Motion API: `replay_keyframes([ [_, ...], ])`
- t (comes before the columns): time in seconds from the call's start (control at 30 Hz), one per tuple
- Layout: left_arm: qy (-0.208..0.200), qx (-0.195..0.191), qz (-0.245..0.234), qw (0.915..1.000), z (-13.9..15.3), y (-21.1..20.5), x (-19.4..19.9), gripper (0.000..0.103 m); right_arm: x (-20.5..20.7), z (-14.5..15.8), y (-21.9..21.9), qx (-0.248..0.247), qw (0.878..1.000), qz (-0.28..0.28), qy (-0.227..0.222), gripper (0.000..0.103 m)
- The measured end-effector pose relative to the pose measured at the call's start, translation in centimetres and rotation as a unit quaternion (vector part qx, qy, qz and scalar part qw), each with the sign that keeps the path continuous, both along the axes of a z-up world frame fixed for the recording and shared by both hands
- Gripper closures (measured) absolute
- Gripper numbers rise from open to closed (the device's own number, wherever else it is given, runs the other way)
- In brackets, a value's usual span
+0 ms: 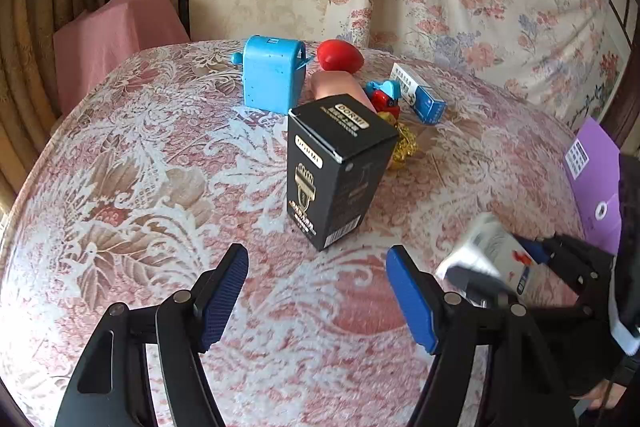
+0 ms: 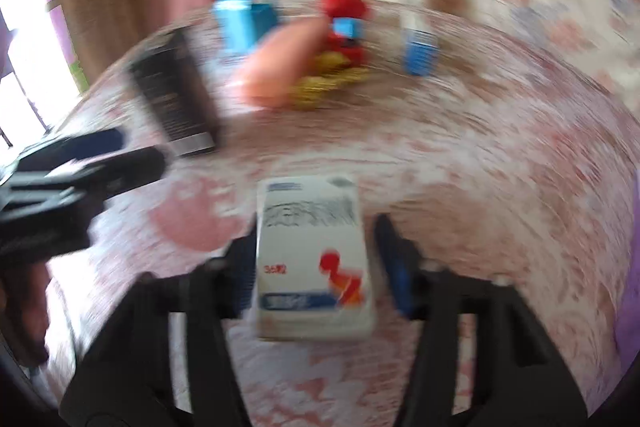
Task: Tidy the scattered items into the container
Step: 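Grasp the white medicine box with the right gripper, then close the left gripper on the black DORMI box, then lift the white medicine box with the right gripper while the left lifts the black box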
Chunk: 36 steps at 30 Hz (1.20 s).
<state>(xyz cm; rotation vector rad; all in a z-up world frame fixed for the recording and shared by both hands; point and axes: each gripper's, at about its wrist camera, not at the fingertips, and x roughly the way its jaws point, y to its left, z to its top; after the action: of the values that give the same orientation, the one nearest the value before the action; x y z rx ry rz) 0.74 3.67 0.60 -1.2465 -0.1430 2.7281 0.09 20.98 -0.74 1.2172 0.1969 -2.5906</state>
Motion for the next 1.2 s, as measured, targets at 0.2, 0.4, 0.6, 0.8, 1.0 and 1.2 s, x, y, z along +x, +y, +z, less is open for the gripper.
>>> replay_keyframes([
  [0.2,0.013,-0.009,0.039,0.9991,0.0,1.0,-1.2,0.031,-1.2,0.1,0.7,0.008,0.997,-0.076,0.001,0.058],
  [0.4,0.028,-0.028,0.080,0.9960,-0.2,2.8,-2.4,0.030,-1.7,0.0,0.6,0.013,0.994,-0.108,0.006,0.058],
  [0.6,0.021,-0.056,0.102,0.9929,-1.0,3.1,-3.3,0.039,-1.8,-0.2,0.9,0.009,0.992,-0.123,0.003,0.047],
  [0.8,0.014,-0.068,0.084,0.9941,-0.7,2.7,-3.0,0.055,-1.8,-0.3,1.2,0.002,0.992,-0.125,0.001,0.035],
  [1.0,-0.037,-0.057,0.008,0.9976,0.1,2.6,-1.1,0.055,-1.7,-0.3,1.4,-0.005,0.992,-0.124,0.000,0.035],
  [1.2,-0.073,-0.061,-0.037,0.9947,0.0,2.9,-0.3,0.054,-1.1,-0.3,1.9,-0.012,0.992,-0.126,-0.002,0.031],
])
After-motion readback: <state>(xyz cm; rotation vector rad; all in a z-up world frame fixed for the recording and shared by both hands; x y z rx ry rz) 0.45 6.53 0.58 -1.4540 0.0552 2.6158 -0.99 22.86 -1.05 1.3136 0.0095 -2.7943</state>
